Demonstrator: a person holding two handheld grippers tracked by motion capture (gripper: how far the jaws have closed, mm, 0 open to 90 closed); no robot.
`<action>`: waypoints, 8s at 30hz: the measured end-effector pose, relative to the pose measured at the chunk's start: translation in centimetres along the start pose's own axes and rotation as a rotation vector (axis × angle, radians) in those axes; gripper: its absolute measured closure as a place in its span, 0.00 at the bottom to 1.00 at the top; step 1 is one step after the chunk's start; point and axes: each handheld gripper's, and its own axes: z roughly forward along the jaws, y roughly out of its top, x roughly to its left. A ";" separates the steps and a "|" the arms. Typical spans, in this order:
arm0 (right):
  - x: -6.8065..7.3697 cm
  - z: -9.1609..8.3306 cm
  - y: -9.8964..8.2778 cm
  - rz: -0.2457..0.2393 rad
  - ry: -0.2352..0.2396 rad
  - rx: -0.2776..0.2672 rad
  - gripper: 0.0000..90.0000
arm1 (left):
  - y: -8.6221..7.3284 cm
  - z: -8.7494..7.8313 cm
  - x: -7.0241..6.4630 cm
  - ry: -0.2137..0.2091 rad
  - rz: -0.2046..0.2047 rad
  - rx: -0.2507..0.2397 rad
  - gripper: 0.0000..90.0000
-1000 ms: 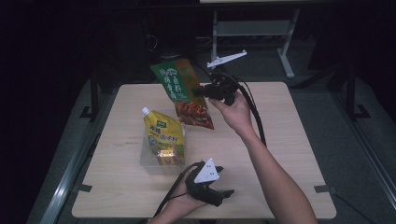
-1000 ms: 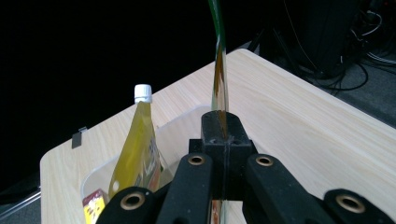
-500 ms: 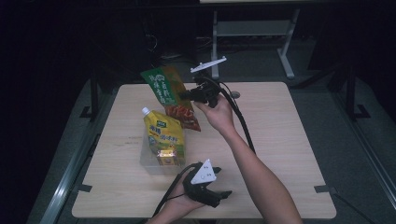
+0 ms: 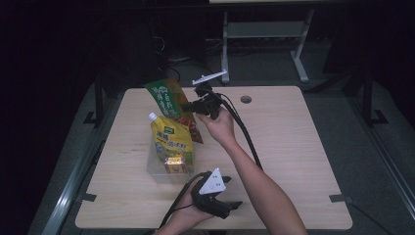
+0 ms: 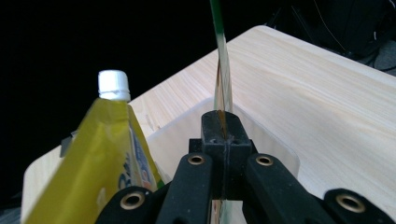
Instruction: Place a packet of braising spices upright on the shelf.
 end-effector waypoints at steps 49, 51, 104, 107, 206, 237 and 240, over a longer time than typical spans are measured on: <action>0.6 2.1 2.9 -0.022 -0.053 0.159 0.99 | 0.0 -0.4 -0.1 0.009 0.006 -0.012 0.23; 0.9 2.0 2.8 -0.028 -0.059 0.142 0.99 | 0.0 -0.4 -0.1 0.009 0.006 -0.012 0.23; -0.2 2.8 -1.0 -0.082 -0.049 0.046 0.95 | -0.1 -0.3 0.1 0.004 0.016 0.002 0.23; -0.5 2.4 -0.9 -0.072 -0.043 0.040 0.88 | -0.1 -0.3 0.1 0.003 0.008 -0.001 0.23; -6.2 -14.2 -8.4 0.045 -0.008 0.091 0.40 | -0.5 -0.6 1.5 0.043 -0.034 -0.007 0.21; -6.0 -17.2 -17.4 0.148 0.007 0.121 0.38 | -0.5 -0.9 1.5 0.046 -0.027 -0.012 0.21; -5.9 -17.5 -18.1 0.154 0.009 0.118 0.38 | -0.6 -0.9 1.6 0.049 -0.031 -0.014 0.21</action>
